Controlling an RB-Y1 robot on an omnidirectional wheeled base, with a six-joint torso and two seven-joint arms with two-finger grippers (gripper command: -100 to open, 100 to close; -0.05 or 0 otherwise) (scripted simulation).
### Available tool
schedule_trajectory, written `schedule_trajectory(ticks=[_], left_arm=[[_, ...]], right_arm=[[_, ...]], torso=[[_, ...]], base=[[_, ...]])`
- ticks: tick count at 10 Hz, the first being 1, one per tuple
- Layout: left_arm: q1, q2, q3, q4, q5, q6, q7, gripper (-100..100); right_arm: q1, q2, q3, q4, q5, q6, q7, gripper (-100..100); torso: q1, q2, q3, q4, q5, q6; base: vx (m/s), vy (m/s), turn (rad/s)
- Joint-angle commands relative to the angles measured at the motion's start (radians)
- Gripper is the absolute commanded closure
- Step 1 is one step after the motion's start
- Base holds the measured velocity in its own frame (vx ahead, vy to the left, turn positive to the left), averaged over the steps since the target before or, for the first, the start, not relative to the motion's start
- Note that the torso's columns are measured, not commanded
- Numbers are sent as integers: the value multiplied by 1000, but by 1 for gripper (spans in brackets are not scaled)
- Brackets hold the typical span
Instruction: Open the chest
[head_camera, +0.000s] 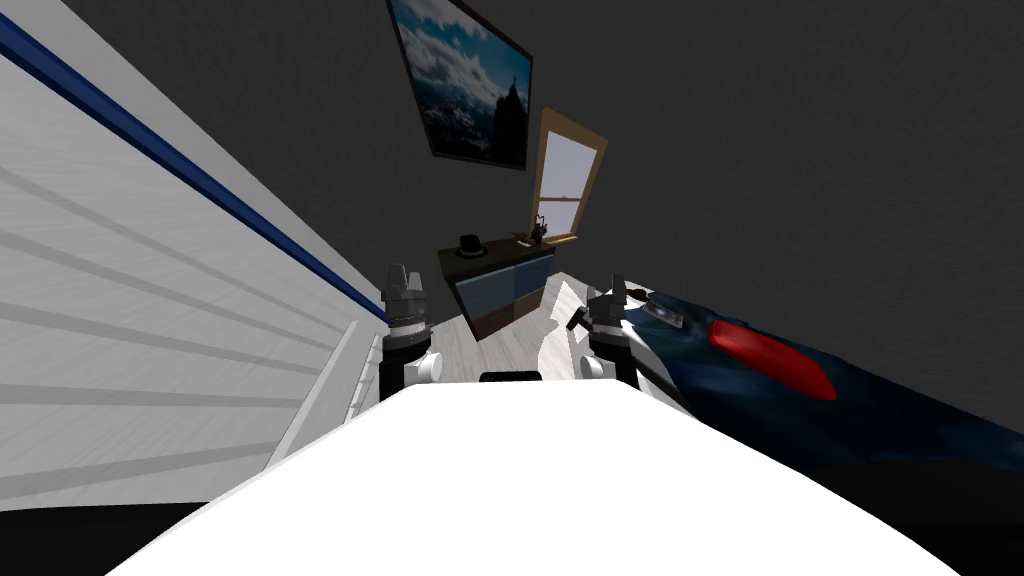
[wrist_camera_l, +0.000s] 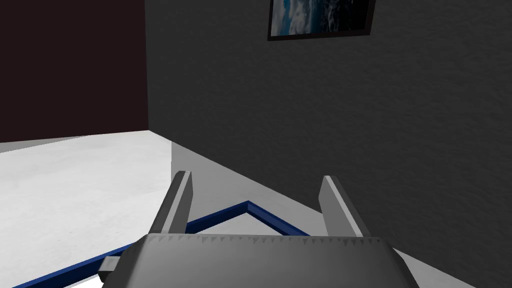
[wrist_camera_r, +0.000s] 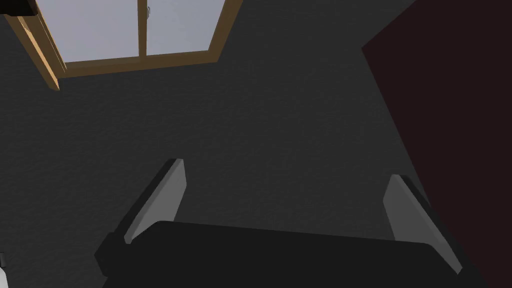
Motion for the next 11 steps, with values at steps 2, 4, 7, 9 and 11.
schedule_trajectory(ticks=[2,4,7,9,11], left_arm=[[0,0,0,0,0,0,0,0],[0,0,0,0,0,0,0,0],[0,0,0,0,0,0,0,0],[0,0,0,0,0,0,0,0],[-4,57,5,13,3,5,0,-100]], right_arm=[[0,0,0,0,0,0,0,0],[0,0,0,0,0,0,0,0],[0,0,0,0,0,0,0,0],[0,0,0,0,0,0,0,0],[0,0,0,0,0,0,0,0]], torso=[[0,104,-209,105,0,0],[0,248,-497,248,0,0],[0,470,-939,470,0,0],[0,618,-1234,617,0,0],[0,724,-1451,724,0,0]], base=[[0,0,0],[0,0,0],[0,0,0],[0,0,0],[30,-18,17]])
